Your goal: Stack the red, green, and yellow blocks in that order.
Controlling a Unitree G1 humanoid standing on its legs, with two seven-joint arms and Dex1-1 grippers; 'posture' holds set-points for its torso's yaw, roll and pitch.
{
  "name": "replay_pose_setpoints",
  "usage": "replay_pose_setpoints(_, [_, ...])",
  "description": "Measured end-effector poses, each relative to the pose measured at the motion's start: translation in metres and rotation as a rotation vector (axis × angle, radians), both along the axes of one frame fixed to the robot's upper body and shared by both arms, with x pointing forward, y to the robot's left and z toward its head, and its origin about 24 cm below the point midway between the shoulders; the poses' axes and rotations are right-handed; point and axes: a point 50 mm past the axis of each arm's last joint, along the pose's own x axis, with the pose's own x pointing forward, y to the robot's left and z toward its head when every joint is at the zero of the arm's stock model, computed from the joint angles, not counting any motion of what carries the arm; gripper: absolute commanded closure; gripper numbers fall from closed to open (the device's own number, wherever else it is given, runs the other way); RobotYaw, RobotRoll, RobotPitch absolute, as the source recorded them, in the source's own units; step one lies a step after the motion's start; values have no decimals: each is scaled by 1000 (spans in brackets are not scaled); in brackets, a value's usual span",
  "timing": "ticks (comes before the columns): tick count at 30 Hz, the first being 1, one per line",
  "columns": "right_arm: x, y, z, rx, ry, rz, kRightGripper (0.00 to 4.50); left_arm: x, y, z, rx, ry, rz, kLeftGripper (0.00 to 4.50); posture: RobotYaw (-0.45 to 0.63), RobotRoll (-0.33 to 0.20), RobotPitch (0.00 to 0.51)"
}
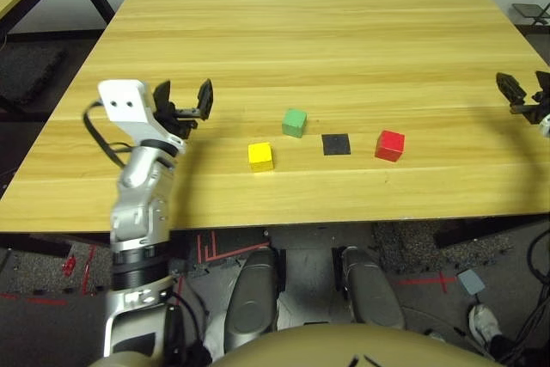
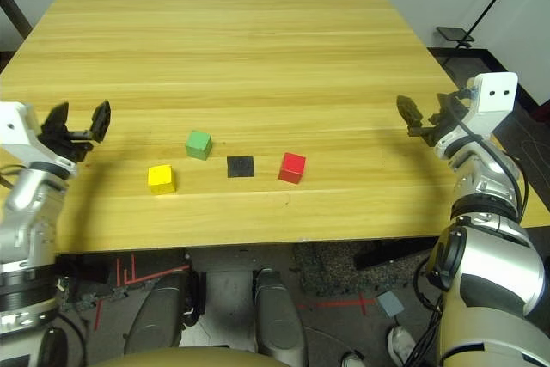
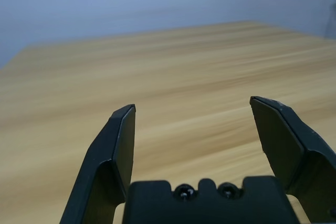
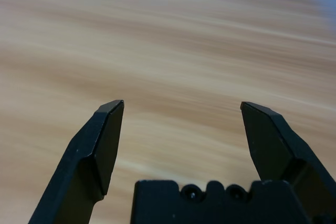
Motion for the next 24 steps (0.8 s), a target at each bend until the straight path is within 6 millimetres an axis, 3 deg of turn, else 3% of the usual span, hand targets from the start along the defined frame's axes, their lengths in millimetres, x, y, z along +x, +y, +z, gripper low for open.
replay_pose_setpoints(3, [-8,37,5,-103,122,307,0,-8,-16,4,119,72,-232,53,250,-115,106])
replay_pose_setpoints(10, [-2,84,6,-244,209,541,0,-5,-42,-14,238,191,-433,53,316,-116,102])
replay_pose_setpoints(24, [10,114,-19,-380,310,673,0,3,-61,-22,368,245,-532,53,390,-127,106])
